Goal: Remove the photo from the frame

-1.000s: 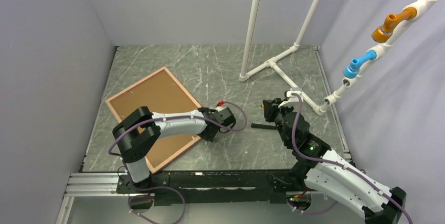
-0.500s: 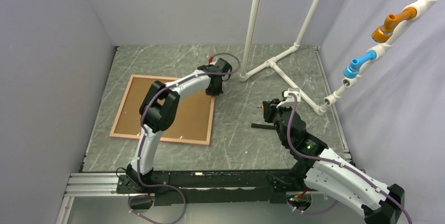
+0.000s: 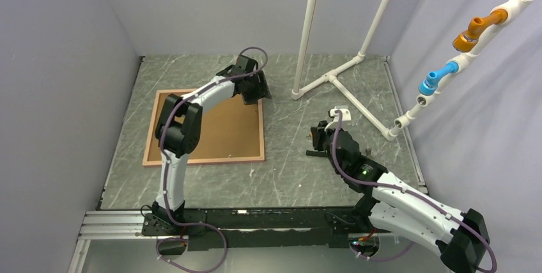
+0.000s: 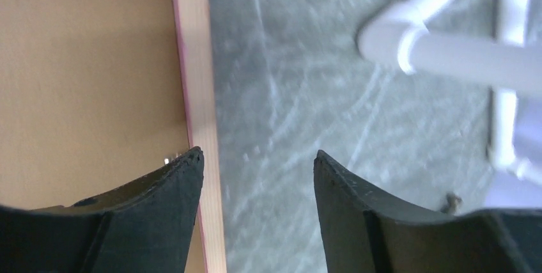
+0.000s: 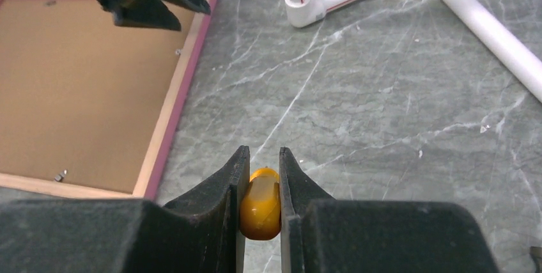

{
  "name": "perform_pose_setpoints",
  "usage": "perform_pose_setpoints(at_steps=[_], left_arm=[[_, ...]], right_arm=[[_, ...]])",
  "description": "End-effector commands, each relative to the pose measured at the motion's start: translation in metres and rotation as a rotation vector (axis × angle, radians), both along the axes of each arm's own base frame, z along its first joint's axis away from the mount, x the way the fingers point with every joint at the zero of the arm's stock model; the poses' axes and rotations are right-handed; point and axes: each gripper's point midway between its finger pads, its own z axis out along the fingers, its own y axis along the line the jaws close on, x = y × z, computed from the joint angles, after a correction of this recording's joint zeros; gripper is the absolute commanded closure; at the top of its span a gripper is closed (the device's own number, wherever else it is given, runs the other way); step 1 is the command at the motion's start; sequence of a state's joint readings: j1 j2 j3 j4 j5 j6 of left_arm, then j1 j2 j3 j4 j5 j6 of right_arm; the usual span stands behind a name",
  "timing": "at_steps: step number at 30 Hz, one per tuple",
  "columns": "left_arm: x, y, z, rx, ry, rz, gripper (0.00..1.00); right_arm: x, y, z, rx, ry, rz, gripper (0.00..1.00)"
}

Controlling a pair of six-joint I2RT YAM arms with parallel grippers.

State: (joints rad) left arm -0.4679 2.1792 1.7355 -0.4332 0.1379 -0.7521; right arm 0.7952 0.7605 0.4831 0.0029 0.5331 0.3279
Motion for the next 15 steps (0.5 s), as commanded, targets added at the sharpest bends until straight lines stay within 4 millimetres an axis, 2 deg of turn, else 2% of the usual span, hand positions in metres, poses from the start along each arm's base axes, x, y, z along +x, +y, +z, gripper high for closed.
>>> perform_pose_setpoints(at_steps=[1,5,9,12,15], left_arm=[[-0.032,0.001,0.086,-0.08,-0.145,-0.162,0.31],[-0.079,0.044,0.092,-0.004,-0.148,-0.246,0.3],[-0.13,0.08,0.074,0.056,-0.118,-0.31,0.32],[-0.162,0.081,0.07,0.008,-0.101,-0.369,0.33],[-0.183,0.083,0.063,-0.005,-0.076,-0.429,0.33]], right_arm=[[0.008,0.015,0.024,0.031,-0.046,0.042,1.0],[0.011,0.032,0.021,0.026,-0.01,0.094,1.0],[0.022,0.061,0.02,0.034,0.038,0.16,1.0],[0.039,0.09,0.019,0.02,0.074,0.203,1.0],[0.061,0.119,0.024,-0.001,0.087,0.236,1.0]])
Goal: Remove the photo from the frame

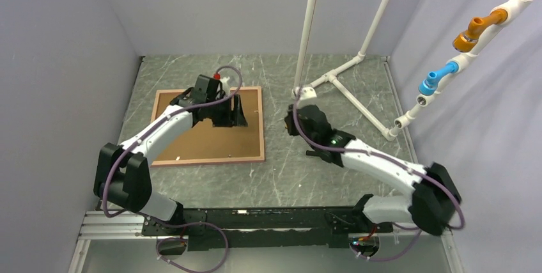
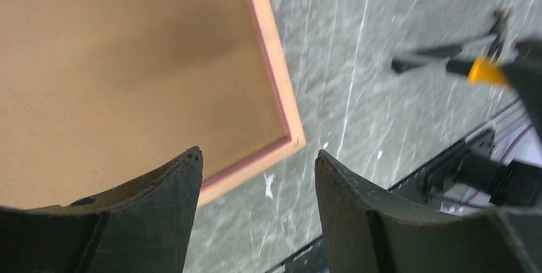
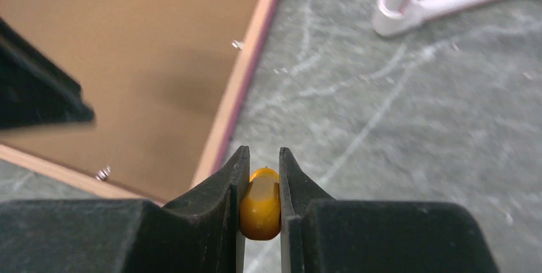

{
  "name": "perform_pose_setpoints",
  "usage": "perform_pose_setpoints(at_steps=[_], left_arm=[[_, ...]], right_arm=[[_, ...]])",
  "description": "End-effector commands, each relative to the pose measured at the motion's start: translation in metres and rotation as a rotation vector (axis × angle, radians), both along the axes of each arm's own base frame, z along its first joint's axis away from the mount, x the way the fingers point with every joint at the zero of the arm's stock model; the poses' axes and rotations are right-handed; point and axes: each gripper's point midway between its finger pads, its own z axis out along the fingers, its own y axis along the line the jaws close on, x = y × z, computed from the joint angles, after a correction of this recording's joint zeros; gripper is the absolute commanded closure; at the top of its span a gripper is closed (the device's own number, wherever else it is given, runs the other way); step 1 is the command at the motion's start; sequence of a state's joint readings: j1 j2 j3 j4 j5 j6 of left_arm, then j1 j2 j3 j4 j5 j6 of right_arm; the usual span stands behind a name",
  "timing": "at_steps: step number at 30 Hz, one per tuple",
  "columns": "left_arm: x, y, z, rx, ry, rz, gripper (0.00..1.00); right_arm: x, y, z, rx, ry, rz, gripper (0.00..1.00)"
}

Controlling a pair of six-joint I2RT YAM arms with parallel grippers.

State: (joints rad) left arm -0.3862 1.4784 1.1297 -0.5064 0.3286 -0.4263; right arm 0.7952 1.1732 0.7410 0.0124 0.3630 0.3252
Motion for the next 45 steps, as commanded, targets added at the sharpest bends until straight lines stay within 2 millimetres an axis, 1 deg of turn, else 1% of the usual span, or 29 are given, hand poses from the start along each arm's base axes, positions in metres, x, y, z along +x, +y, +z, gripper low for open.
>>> perform_pose_setpoints(at_steps=[1,2,3,6,8,12,13,15,19,22,27,29,32,38,45], left_arm=[[-0.037,-0.001,-0.018,0.01,0.057,-0.166,0.33],[-0.042,0.001,-0.024,0.027,0.077,-0.191,0.32],[-0.046,0.004,-0.032,0.048,0.097,-0.22,0.32],[-0.052,0.014,-0.059,0.062,0.161,-0.202,0.33],[-0.056,0.005,-0.06,-0.028,0.197,-0.214,0.35],[-0.06,-0.001,-0.071,-0.082,0.257,-0.186,0.36],[-0.06,-0.001,-0.074,-0.083,0.276,-0.178,0.36],[-0.062,-0.003,-0.08,-0.095,0.304,-0.168,0.37],[-0.061,-0.003,-0.088,-0.114,0.349,-0.136,0.38],[-0.06,0.002,-0.094,-0.106,0.369,-0.104,0.39],[-0.059,0.01,-0.102,-0.077,0.381,-0.058,0.4],[-0.058,0.012,-0.104,-0.077,0.392,-0.045,0.41],[-0.059,0.013,-0.109,-0.095,0.417,-0.034,0.41],[-0.058,0.015,-0.112,-0.091,0.423,-0.021,0.42],[-0.06,0.013,-0.117,-0.102,0.449,-0.024,0.42]], right_arm=[[0.036,0.054,0.03,0.053,-0.035,0.082,1.0],[0.044,0.064,0.027,0.04,-0.03,0.096,1.0],[0.054,0.076,0.033,0.037,-0.039,0.109,1.0],[0.079,0.097,0.024,-0.015,-0.023,0.12,1.0],[0.094,0.109,0.017,-0.036,-0.013,0.123,1.0],[0.118,0.127,0.004,-0.072,-0.006,0.122,1.0],[0.121,0.128,-0.003,-0.095,0.012,0.117,1.0],[0.127,0.13,-0.012,-0.119,0.023,0.111,1.0],[0.131,0.132,-0.023,-0.142,0.027,0.11,1.0],[0.133,0.124,-0.031,-0.163,0.012,0.083,1.0],[0.14,0.119,-0.032,-0.185,-0.044,0.058,1.0],[0.143,0.12,-0.032,-0.186,-0.056,0.063,1.0],[0.15,0.121,-0.036,-0.19,-0.051,0.062,1.0],[0.159,0.123,-0.041,-0.204,-0.06,0.069,1.0],[0.163,0.127,-0.04,-0.191,-0.073,0.097,1.0]])
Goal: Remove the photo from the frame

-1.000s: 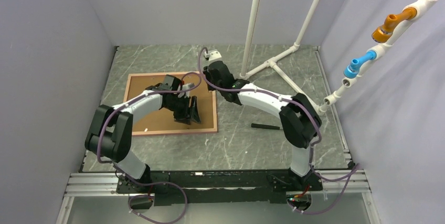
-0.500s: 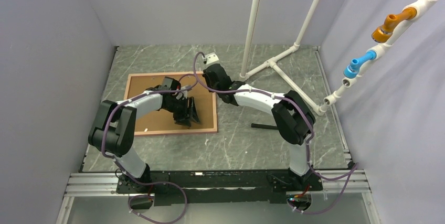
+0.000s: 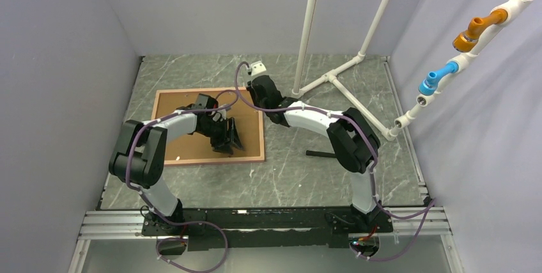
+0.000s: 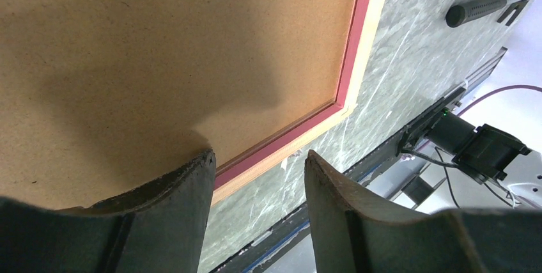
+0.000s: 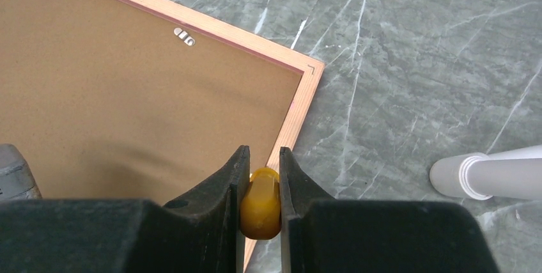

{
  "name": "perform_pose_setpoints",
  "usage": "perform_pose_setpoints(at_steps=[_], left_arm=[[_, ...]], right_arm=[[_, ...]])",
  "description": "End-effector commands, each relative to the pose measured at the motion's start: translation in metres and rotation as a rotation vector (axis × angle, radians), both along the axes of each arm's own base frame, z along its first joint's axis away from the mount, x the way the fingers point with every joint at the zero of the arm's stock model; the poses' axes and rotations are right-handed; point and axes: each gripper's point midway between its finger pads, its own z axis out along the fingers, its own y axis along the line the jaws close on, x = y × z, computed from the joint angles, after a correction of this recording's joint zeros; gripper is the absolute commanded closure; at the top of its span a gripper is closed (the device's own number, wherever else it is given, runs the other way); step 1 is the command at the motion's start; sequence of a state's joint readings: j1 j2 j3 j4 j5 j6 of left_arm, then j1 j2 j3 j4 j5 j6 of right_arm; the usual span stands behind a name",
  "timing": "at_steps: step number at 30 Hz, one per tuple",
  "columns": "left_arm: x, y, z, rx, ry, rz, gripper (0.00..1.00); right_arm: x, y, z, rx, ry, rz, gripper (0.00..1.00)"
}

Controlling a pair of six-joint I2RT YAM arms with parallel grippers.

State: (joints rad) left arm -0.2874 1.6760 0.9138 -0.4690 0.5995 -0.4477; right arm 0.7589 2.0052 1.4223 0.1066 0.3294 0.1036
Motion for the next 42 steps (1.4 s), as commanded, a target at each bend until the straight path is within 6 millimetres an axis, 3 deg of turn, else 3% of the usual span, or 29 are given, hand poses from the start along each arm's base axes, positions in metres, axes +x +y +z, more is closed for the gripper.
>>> perform_pose_setpoints(at_steps=[1,15,33,39,42], left_arm=[[0.001,0.0,-0.011,0.003,0.01,-0.001,0.42],[0.001,0.001,-0.012,0.008,0.01,-0.001,0.42],[0.001,0.002,-0.015,0.02,0.017,-0.002,0.41],[0.003,0.003,-0.015,0.026,0.009,-0.002,0.41],[0.005,0.004,-0.011,0.031,-0.011,-0.006,0.39]], right_arm=[[0.014,0.007,0.012,0.026,-0.043,0.017,1.0],[0.012,0.005,-0.007,-0.02,0.013,0.038,1.0],[-0.017,0.018,-0.021,-0.029,0.224,0.137,1.0],[-0.021,0.032,-0.008,0.068,0.181,0.201,1.0],[-0.023,0.024,0.017,0.116,0.128,0.163,1.0]])
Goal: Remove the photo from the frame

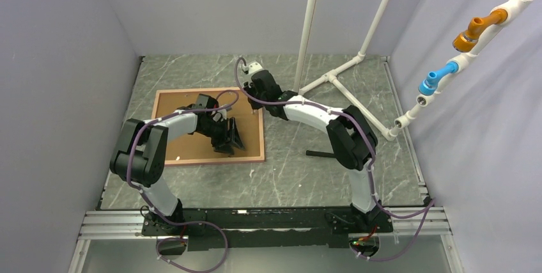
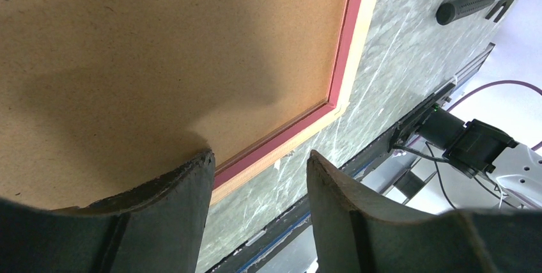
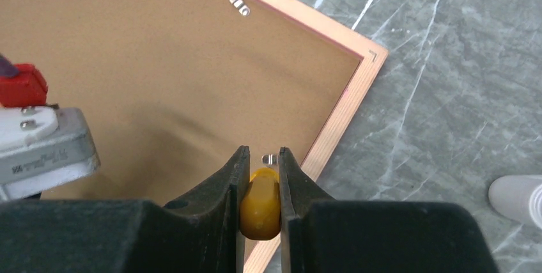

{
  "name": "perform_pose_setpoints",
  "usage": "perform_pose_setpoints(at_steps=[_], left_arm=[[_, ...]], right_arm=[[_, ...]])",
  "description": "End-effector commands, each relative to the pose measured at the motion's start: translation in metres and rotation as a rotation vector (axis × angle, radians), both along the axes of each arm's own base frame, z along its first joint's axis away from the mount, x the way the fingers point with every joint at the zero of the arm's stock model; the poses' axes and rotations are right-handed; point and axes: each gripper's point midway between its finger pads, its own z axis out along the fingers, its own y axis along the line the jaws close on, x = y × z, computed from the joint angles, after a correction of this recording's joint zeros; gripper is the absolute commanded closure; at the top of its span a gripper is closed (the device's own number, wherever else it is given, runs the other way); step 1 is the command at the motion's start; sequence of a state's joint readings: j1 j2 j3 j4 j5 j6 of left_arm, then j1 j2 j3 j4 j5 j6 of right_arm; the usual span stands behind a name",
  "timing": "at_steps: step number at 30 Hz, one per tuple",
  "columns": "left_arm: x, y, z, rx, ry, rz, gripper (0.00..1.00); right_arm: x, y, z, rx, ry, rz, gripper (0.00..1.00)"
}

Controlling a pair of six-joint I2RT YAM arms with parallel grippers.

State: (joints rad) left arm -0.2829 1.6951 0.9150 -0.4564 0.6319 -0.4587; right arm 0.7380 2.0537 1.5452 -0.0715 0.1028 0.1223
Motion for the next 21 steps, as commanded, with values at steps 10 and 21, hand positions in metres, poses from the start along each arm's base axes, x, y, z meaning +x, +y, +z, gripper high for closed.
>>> perform_pose_setpoints(at_steps=[10,21], left_arm=[[0.02,0.016,0.024,0.097,-0.22,-0.008,0.31],[0.03,0.027,0.045,0.245,-0.414,-0.099,0.25]], right_arm=[[-0.071,-0.062,0.08,0.178,-0.056,-0.081,1.0],[-0.134,-0.108,0.041,0.262,-0.06,-0.06,1.0]])
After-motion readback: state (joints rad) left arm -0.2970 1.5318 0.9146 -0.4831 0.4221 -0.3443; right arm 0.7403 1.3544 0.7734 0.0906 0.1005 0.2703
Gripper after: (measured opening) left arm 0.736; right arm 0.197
